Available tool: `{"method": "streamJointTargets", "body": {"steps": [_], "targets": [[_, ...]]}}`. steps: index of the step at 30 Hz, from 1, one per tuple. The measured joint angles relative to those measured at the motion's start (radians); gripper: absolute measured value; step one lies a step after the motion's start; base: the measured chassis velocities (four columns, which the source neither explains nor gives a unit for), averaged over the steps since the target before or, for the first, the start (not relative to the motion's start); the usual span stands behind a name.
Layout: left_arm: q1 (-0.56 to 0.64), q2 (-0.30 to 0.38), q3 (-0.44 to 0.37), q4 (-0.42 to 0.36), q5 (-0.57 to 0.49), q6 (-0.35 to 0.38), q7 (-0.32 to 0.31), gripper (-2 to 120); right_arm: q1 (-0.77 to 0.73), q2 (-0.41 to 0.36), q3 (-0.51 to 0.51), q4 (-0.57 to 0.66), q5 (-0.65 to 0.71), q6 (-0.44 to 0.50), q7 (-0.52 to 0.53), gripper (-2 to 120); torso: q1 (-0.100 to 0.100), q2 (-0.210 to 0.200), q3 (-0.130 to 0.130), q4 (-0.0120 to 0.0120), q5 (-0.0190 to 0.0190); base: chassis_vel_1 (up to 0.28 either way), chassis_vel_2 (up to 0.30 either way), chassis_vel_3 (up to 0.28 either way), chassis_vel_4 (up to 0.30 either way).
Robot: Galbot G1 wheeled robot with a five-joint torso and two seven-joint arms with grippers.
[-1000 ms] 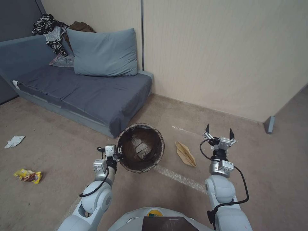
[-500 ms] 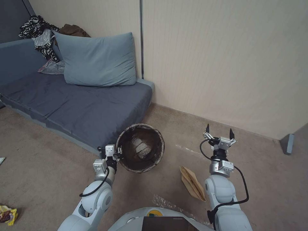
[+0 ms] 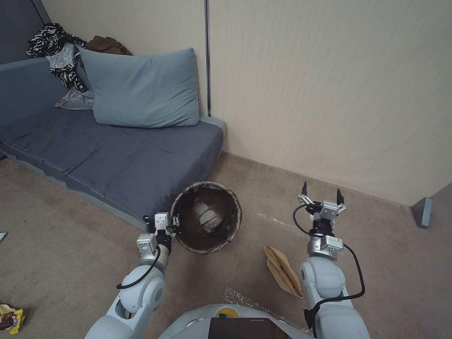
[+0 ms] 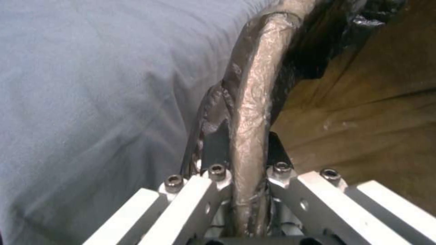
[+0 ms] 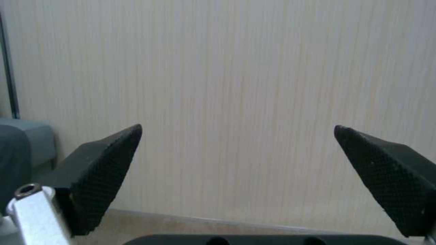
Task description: Pick up the trash bin, then pick up the garbage from the floor and place it into the trash bin.
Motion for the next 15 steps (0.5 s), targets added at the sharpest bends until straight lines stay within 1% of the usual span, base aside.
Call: {"method": "streamJointTargets", "body": {"steps": [15], "targets": [[0.000,0.000,0.000,0.000,0.000,0.000,0.000,0,0.000,0.000,0.000,0.000,0.000,0.000,0.000,100,0.000,0.000,0.000,0.0001,0.0000,0.000,0.000,0.000,0.000]]}}
